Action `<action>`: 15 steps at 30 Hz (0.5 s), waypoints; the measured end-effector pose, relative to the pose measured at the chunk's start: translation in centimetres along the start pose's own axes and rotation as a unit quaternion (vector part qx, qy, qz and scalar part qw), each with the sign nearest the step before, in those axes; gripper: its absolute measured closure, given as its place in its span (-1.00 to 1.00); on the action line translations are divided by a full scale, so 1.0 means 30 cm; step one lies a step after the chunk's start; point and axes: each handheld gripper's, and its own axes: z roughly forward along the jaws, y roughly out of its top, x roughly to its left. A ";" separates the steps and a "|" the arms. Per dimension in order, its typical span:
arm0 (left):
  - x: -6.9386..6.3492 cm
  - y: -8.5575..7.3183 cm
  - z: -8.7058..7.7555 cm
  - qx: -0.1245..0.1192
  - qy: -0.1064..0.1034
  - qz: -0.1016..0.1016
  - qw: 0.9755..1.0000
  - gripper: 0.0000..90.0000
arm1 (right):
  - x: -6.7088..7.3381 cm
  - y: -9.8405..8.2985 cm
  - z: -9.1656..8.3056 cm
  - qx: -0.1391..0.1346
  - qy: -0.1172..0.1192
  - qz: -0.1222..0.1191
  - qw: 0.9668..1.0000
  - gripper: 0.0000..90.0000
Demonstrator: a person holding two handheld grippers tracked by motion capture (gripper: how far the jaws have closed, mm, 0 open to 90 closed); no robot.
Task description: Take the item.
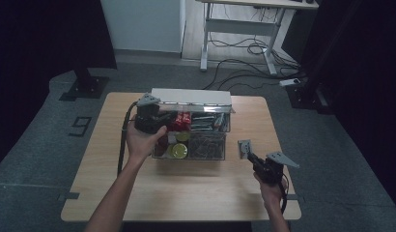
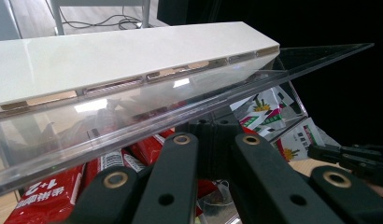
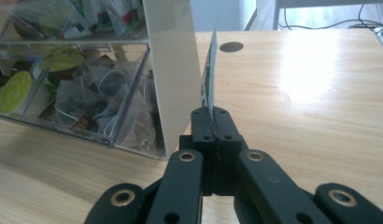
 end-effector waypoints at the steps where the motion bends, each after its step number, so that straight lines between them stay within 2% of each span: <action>1: 0.000 0.000 0.000 0.000 0.000 0.000 1.000 1.00 | -0.001 -0.004 0.002 0.002 -0.001 0.000 1.000 0.98; 15: 0.004 -0.004 0.000 0.000 -0.001 -0.001 1.000 1.00 | -0.010 -0.054 0.046 0.039 0.003 0.006 0.999 0.98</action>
